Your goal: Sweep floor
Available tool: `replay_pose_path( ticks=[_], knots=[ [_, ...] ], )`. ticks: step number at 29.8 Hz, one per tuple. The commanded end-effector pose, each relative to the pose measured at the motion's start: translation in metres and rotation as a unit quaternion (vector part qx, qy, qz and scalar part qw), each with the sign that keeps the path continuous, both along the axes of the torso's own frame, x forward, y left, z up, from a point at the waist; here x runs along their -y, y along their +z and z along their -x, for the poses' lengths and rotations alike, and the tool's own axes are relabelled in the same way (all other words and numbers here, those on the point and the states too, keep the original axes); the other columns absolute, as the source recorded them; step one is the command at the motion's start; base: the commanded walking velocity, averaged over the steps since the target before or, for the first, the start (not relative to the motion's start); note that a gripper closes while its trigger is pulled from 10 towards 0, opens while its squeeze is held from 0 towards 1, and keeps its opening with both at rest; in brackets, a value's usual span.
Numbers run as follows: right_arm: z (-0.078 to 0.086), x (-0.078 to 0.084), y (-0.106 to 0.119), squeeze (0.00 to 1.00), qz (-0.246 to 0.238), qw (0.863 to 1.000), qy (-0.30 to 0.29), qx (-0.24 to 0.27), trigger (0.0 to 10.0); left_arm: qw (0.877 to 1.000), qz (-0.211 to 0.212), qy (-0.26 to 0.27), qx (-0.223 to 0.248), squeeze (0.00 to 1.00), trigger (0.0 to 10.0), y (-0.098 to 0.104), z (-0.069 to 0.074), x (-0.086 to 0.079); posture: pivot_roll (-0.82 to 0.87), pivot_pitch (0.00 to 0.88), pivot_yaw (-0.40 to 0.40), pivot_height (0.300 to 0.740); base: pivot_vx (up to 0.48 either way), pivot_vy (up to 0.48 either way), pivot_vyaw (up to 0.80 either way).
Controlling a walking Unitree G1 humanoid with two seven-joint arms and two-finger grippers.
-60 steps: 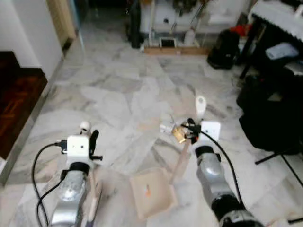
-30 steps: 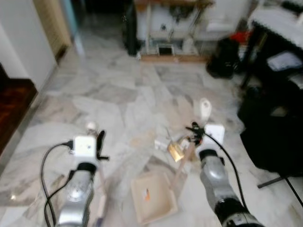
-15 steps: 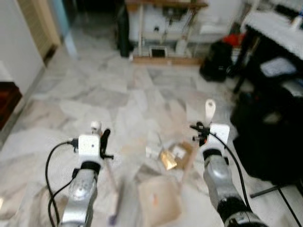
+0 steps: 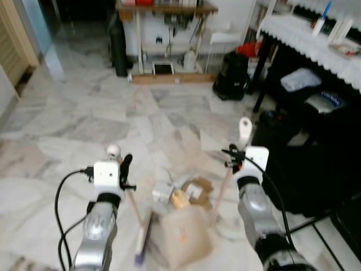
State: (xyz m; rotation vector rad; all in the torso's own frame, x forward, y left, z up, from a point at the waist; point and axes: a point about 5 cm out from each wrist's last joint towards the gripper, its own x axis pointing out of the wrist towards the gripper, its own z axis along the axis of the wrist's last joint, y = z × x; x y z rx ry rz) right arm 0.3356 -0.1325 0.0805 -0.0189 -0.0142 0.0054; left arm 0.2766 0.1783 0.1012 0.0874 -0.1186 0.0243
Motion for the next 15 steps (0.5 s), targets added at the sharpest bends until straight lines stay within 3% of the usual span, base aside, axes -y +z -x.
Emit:
replay_pose_path(
  ticks=[1, 7, 15],
  knots=[
    [-0.002, 0.008, 0.008, 0.00, -0.015, 1.000, -0.016, 0.021, 10.0, 1.000, -0.012, 0.000, 0.019, 0.00, 10.0, 0.008, -0.002, 0.001, 0.10, 0.025, -0.066, 0.740, 0.326, 0.000, 0.00],
    [-0.003, 0.008, 0.008, 0.00, -0.019, 0.999, -0.017, 0.019, 10.0, 1.000, -0.013, 0.004, 0.022, 0.00, 10.0, 0.010, -0.002, 0.000, 0.10, 0.027, -0.066, 0.740, 0.321, 0.000, -0.15],
    [-0.003, 0.008, 0.008, 0.00, -0.018, 1.000, -0.019, 0.016, 10.0, 0.997, -0.029, 0.041, 0.062, 0.00, 10.0, 0.024, -0.003, -0.010, 0.10, 0.029, -0.066, 0.740, 0.322, 0.000, -0.80]
  ],
)
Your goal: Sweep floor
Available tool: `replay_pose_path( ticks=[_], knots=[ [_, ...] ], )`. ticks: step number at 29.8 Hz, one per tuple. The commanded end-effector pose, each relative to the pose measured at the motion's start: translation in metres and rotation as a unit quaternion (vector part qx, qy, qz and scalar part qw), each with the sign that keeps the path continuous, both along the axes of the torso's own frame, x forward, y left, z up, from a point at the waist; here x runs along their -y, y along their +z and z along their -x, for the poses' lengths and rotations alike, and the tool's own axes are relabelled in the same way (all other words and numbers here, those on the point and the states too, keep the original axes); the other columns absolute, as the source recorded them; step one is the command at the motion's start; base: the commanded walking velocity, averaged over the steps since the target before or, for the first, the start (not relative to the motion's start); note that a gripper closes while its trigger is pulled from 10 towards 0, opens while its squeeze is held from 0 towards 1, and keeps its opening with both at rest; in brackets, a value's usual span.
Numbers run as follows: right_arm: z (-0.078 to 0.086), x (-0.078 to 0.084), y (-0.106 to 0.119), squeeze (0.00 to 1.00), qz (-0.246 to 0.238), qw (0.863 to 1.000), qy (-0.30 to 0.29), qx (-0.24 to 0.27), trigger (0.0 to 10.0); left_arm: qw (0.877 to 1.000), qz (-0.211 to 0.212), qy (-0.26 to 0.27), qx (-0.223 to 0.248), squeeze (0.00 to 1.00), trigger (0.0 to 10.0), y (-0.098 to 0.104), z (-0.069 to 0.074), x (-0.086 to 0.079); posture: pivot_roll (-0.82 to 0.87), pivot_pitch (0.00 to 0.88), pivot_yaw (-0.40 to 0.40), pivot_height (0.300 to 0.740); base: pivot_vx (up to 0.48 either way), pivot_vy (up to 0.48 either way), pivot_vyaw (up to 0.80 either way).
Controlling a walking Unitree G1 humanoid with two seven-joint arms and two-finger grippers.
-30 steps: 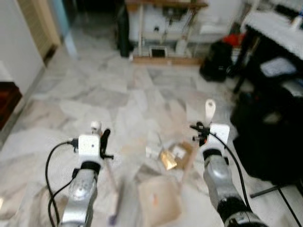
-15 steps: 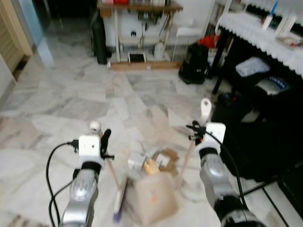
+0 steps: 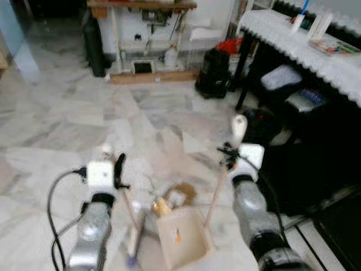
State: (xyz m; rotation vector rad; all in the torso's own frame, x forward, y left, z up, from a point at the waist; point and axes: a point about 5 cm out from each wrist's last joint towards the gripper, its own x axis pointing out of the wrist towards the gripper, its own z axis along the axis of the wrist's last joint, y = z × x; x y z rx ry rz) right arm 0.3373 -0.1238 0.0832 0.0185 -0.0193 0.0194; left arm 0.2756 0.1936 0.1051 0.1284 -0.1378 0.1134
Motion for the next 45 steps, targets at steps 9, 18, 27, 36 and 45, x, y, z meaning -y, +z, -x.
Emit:
replay_pose_path(
  ticks=[9, 18, 27, 36, 45],
  knots=[
    [-0.001, 0.018, 0.006, 0.00, 0.002, 0.999, -0.027, 0.019, 10.0, 0.996, -0.020, -0.006, 0.088, 0.00, 10.0, 0.037, -0.006, 0.008, 0.10, 0.029, -0.066, 0.740, 0.322, 0.000, -0.43],
    [-0.001, 0.020, 0.007, 0.00, 0.002, 0.999, -0.034, 0.022, 10.0, 0.995, -0.013, -0.025, 0.091, 0.00, 10.0, 0.039, -0.007, 0.014, 0.10, 0.023, -0.066, 0.740, 0.029, 0.000, 0.00],
    [0.000, 0.023, 0.005, 0.00, 0.008, 0.999, -0.037, 0.018, 10.0, 0.997, -0.010, -0.045, 0.065, 0.00, 10.0, 0.028, -0.007, 0.018, 0.09, 0.020, -0.065, 0.740, 0.000, 0.000, 0.00],
    [0.001, 0.029, -0.002, 0.00, 0.021, 0.999, -0.049, -0.003, 10.0, 0.997, -0.008, -0.061, 0.040, 0.00, 10.0, 0.018, -0.009, 0.020, 0.09, 0.026, -0.067, 0.740, 0.000, 0.000, 0.00],
    [0.006, 0.033, -0.011, 0.00, 0.035, 0.998, -0.051, -0.027, 10.0, 0.998, -0.020, -0.045, 0.028, 0.00, 10.0, 0.009, -0.013, 0.012, 0.07, 0.045, -0.070, 0.740, 0.000, 0.000, 0.00]
  ],
)
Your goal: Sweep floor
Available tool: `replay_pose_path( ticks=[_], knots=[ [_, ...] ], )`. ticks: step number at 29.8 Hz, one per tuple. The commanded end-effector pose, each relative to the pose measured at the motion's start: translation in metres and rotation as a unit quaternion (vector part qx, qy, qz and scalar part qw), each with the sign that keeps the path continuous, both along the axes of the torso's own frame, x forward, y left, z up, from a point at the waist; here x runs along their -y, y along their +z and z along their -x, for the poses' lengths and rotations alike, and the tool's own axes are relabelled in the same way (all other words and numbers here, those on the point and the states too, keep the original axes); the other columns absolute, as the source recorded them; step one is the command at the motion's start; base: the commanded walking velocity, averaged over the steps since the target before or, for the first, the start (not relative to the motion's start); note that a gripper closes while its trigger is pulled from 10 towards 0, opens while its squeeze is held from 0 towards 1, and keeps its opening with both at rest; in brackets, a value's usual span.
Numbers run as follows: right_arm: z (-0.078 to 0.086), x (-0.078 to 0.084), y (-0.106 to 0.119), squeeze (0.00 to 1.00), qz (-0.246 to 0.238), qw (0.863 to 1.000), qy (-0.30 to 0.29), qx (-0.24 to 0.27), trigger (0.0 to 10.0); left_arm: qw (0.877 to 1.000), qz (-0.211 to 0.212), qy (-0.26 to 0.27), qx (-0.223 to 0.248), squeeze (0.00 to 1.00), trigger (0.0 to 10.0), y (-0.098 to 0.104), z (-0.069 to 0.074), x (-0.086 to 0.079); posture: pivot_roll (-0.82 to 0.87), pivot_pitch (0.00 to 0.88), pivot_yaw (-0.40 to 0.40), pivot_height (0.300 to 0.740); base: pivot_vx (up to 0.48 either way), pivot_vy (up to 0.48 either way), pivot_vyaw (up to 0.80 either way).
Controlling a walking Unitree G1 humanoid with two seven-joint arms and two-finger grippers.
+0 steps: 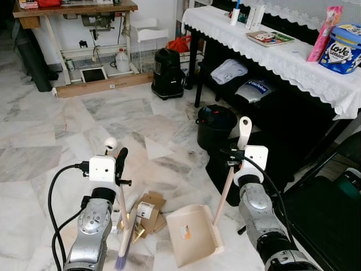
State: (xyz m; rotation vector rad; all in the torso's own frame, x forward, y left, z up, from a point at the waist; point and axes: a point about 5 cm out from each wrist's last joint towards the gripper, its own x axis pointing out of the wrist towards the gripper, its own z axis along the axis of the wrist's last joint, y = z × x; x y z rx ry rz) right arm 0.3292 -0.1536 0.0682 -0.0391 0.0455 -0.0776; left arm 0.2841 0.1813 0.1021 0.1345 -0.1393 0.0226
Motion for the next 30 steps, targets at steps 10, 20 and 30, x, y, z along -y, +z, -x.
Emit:
replay_pose_path(
  ticks=[10, 20, 30],
  knots=[
    [0.001, 0.004, 0.001, 0.00, 0.012, 1.000, -0.004, -0.002, 10.0, 0.998, -0.019, 0.029, 0.049, 0.00, 10.0, 0.012, -0.011, -0.003, 0.04, 0.064, -0.075, 0.740, 0.000, 0.000, 0.00],
    [0.003, 0.005, -0.001, 0.00, 0.017, 1.000, -0.003, -0.008, 10.0, 0.998, -0.022, 0.035, 0.047, 0.00, 10.0, 0.007, -0.010, -0.003, 0.04, 0.079, -0.083, 0.740, 0.000, 0.000, 0.00],
    [0.009, 0.006, -0.016, 0.00, 0.030, 0.998, 0.006, -0.051, 10.0, 0.999, -0.022, -0.036, 0.016, 0.00, 10.0, -0.003, -0.008, 0.017, 0.04, 0.089, -0.087, 0.740, 0.000, 0.000, 0.00]
  ],
)
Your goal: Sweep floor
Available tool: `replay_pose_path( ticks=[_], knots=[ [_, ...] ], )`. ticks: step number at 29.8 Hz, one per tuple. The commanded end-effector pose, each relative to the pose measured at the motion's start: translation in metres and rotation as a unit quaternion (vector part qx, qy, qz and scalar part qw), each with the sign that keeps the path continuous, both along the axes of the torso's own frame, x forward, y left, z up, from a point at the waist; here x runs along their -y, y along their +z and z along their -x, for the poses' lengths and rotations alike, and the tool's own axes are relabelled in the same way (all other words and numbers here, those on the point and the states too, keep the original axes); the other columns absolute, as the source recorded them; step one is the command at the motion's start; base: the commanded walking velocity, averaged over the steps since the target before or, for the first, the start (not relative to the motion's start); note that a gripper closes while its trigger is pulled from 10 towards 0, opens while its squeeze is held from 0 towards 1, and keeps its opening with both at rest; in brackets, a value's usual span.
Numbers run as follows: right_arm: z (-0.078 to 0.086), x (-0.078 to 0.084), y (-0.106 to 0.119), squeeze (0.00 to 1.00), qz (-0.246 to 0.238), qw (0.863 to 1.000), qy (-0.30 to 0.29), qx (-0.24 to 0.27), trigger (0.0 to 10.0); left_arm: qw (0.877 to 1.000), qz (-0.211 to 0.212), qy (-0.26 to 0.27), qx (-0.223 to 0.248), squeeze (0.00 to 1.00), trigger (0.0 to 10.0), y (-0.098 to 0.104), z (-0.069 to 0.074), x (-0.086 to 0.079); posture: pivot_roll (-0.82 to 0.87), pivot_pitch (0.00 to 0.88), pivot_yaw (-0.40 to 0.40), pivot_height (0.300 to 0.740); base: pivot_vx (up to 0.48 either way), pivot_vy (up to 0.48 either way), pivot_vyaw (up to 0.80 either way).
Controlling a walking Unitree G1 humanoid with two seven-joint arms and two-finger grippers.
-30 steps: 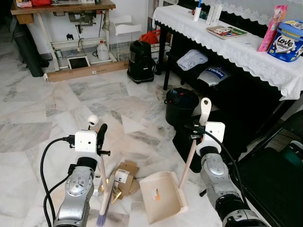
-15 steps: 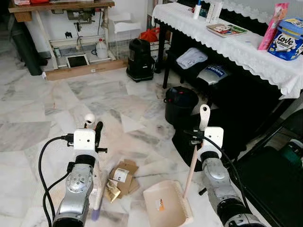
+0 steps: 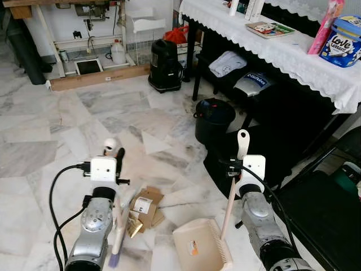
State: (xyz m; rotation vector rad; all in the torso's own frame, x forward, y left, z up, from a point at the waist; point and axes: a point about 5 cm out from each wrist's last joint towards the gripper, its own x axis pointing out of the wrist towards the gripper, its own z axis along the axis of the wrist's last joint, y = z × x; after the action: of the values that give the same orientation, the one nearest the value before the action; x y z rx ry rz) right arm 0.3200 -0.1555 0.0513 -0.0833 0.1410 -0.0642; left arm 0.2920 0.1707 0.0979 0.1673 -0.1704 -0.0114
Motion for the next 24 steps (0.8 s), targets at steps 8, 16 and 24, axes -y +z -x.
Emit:
replay_pose_path(
  ticks=[8, 16, 24],
  knots=[
    [0.001, 0.001, -0.004, 0.00, 0.010, 1.000, 0.006, -0.015, 10.0, 0.996, 0.062, -0.052, -0.040, 0.00, 10.0, -0.006, -0.001, 0.011, 0.03, 0.091, -0.089, 0.740, 0.000, 0.000, 0.00],
    [0.000, -0.001, -0.004, 0.00, 0.008, 1.000, 0.010, -0.018, 10.0, 0.996, 0.081, -0.019, -0.006, 0.00, 10.0, 0.011, -0.002, -0.004, 0.06, 0.085, -0.089, 0.740, 0.000, 0.000, 0.00],
    [-0.001, -0.003, -0.003, 0.00, 0.007, 1.000, 0.012, -0.017, 10.0, 0.997, 0.050, 0.007, 0.057, 0.00, 10.0, 0.034, -0.001, -0.012, 0.06, 0.078, -0.090, 0.740, 0.000, 0.000, 0.00]
  ],
)
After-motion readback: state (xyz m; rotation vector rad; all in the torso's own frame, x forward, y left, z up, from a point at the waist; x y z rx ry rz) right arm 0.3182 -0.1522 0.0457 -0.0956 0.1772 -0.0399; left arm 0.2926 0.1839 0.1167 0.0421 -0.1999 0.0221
